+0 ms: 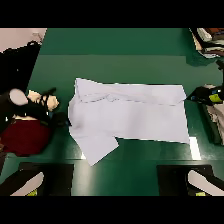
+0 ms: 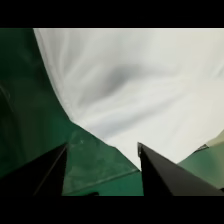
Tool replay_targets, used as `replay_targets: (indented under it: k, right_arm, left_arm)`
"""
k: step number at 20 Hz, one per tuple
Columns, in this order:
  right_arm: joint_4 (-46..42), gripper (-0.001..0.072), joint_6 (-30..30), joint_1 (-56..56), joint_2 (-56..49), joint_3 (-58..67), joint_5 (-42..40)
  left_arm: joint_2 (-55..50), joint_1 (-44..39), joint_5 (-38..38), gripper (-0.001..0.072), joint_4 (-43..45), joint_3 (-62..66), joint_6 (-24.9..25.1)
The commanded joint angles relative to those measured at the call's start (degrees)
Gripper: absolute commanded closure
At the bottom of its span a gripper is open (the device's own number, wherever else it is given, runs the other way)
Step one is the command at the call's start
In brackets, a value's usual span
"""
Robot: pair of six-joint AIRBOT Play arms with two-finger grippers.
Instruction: Fold the shirts.
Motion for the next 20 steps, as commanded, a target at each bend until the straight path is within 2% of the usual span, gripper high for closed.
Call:
replay_targets:
  k: [1, 5, 8, 14, 19, 20]
  right_arm:
    - [0.6, 0.0301, -0.1, -0.2, 3.1, -3.2, -1.6]
    - [0.6, 0.0302, -0.1, 1.6, 3.1, -3.2, -1.6]
    - [0.5, 0.0302, -0.1, 2.9, 3.1, -3.2, -2.1]
    - [0.6, 0.0303, 0.2, 3.0, 3.1, -3.2, -2.1]
    - [0.6, 0.0303, 1.0, 3.0, 3.1, -3.2, -2.1]
    - [0.6, 0.0303, 1.0, 3.0, 3.1, -3.2, -2.1]
  left_arm:
    - [5.2, 0.0, 1.1, 0.0205, -5.2, -11.7, -1.2]
    - [5.3, 0.0, 6.4, 0.0205, -11.4, -16.2, 0.6]
    - [5.3, 0.0, 10.0, 0.0206, -12.6, -17.5, 1.6]
    - [5.2, 0.0, 12.7, 0.0206, -17.2, -18.9, 5.1]
    - [5.2, 0.0, 13.1, 0.0218, -17.2, -18.9, 5.0]
    - [5.2, 0.0, 13.1, 0.0429, -17.3, -18.9, 5.2]
